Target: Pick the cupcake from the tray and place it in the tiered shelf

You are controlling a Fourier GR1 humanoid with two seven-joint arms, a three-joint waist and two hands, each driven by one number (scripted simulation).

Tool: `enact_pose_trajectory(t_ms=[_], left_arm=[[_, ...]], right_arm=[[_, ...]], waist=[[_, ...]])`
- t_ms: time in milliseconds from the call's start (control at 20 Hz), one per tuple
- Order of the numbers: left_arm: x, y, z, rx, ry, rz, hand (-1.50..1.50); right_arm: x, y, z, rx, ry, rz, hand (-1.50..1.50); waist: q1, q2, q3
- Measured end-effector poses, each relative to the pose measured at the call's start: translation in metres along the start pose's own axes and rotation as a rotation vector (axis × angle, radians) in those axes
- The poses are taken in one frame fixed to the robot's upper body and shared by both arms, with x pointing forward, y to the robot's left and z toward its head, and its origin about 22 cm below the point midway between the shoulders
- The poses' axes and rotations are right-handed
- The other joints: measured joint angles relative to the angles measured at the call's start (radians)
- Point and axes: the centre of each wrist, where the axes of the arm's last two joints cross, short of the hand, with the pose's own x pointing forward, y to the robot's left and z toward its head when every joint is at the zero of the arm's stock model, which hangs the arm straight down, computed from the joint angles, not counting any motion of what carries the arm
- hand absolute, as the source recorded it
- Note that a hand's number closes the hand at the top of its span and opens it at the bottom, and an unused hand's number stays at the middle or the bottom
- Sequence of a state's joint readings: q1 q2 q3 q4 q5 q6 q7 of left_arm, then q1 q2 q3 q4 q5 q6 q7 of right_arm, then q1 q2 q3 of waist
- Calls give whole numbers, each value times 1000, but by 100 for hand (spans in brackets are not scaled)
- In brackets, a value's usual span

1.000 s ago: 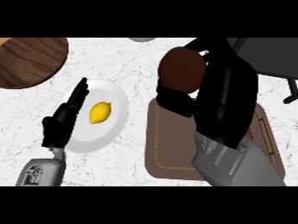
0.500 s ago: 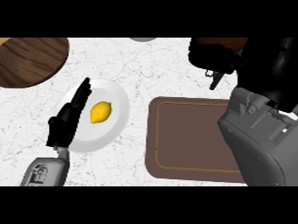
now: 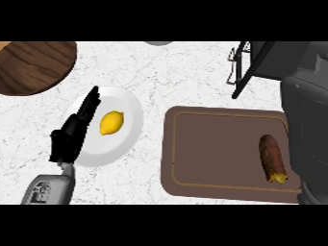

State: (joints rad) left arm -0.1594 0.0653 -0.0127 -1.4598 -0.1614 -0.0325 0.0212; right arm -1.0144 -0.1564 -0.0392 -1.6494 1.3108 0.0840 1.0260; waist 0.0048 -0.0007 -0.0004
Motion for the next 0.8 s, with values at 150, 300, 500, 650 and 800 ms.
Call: enact_pose_trajectory(t_ms=[150,300,500,650,800], left_arm=[[-3,-2,-1,-2,2,1,0],[-5,-5,-1,-3,-1,-1,0],[4,-12,-5,-3,-3,-1,0],[2,-5,-2,-8,-4,-1,0],[6,-4,-4,-8,-12,-1,0]], right_arm=[[-8,3,-17,-13,11,22,150],[-12,5,-26,-33,-1,62,150],[-17,12,-42,-54,-27,103,150],[-28,21,-53,-67,-29,133,150],[-40,36,-62,-94,-62,179,150]], waist=[[0,0,0],[-1,1,0],[1,1,0],[2,1,0],[4,3,0]])
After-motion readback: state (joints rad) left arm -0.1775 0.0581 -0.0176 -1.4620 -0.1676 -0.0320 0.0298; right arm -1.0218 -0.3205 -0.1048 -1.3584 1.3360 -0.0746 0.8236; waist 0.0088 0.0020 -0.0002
